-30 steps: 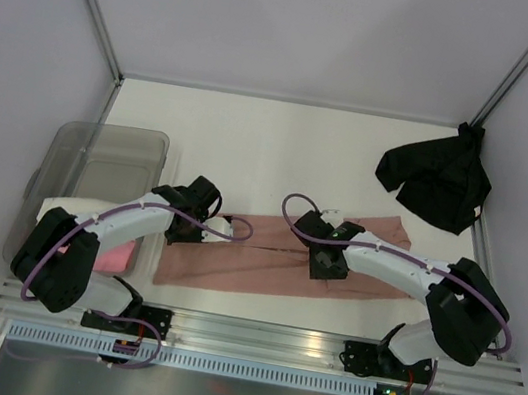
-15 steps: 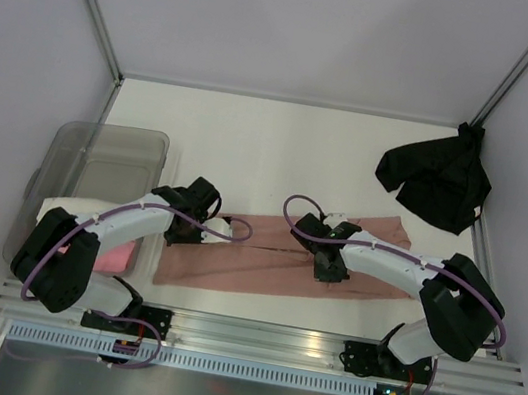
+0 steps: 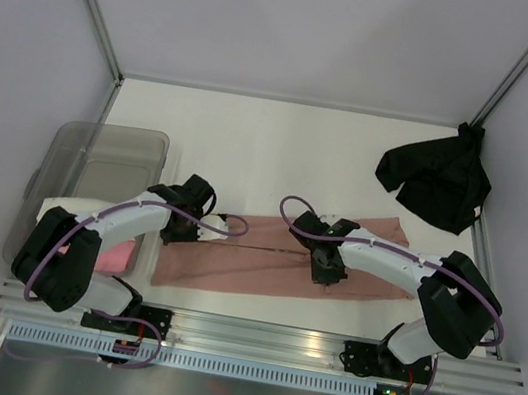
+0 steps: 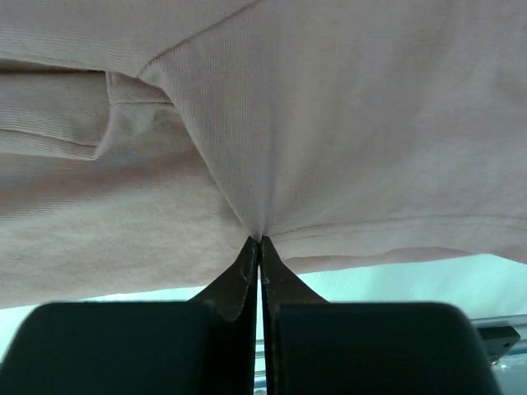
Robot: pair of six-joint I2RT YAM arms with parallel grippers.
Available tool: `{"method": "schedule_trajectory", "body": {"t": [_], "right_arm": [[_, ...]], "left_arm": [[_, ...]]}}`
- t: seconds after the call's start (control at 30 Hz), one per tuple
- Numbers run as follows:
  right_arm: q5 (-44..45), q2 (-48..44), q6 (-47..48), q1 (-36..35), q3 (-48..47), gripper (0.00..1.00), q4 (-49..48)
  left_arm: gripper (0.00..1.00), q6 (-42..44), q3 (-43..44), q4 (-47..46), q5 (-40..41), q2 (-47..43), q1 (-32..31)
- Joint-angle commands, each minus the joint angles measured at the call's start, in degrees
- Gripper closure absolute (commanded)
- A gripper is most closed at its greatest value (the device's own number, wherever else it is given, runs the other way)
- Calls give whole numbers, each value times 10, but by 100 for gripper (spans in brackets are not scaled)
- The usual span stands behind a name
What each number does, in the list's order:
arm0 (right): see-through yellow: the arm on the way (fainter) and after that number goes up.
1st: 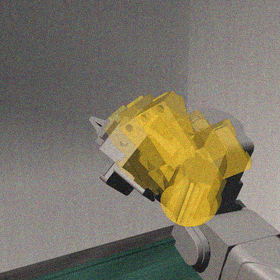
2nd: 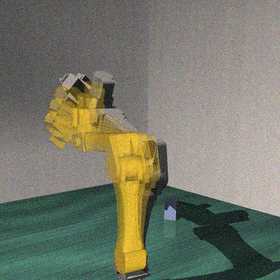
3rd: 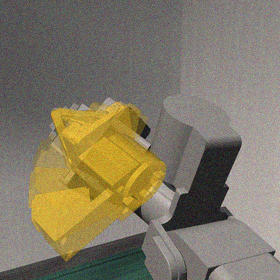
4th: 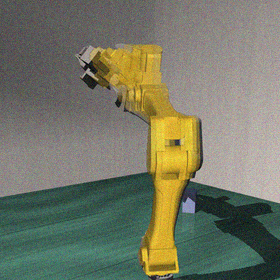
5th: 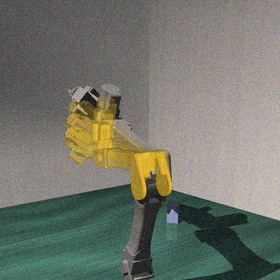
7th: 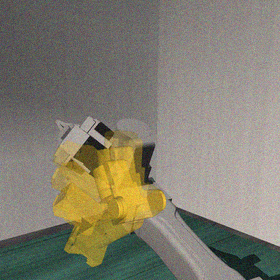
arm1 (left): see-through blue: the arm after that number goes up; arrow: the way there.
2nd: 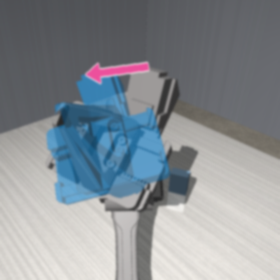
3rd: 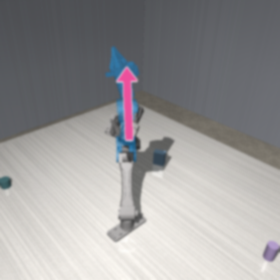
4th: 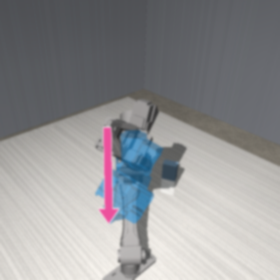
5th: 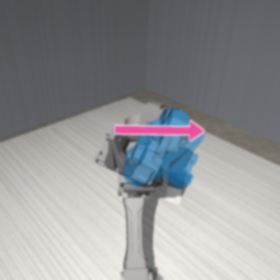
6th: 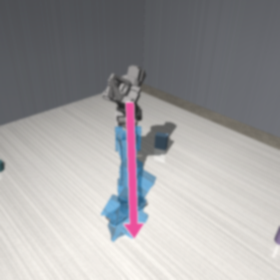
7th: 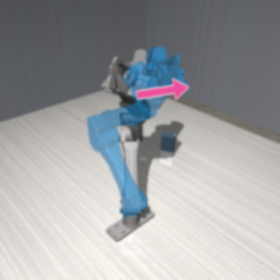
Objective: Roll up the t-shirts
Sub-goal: Fold the tshirt
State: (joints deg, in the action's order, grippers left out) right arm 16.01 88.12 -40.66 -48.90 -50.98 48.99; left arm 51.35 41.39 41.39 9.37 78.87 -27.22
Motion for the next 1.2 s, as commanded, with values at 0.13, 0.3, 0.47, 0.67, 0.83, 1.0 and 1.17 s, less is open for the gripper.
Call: {"method": "schedule_trajectory", "body": {"t": [0.13,0.3,0.47,0.67,0.83,1.0,1.17], "right_arm": [[-55,-7,18,0,26,77,-58],[-77,-62,30,13,-26,43,-72],[-134,-124,58,103,-81,38,-77],[-84,-112,70,235,-60,76,-64],[-85,-96,81,347,-4,100,-158],[-92,-24,86,427,22,100,-275],[-61,74,102,479,7,100,-279]], "left_arm": [[67,20,-12,4,-20,-18,2],[50,-2,64,83,-74,-58,2],[39,-26,148,149,-125,-85,5],[58,-136,157,104,-97,-13,13],[65,-215,132,12,-22,66,14],[66,-252,114,-39,29,124,19],[66,-264,78,-73,36,157,56]]}}
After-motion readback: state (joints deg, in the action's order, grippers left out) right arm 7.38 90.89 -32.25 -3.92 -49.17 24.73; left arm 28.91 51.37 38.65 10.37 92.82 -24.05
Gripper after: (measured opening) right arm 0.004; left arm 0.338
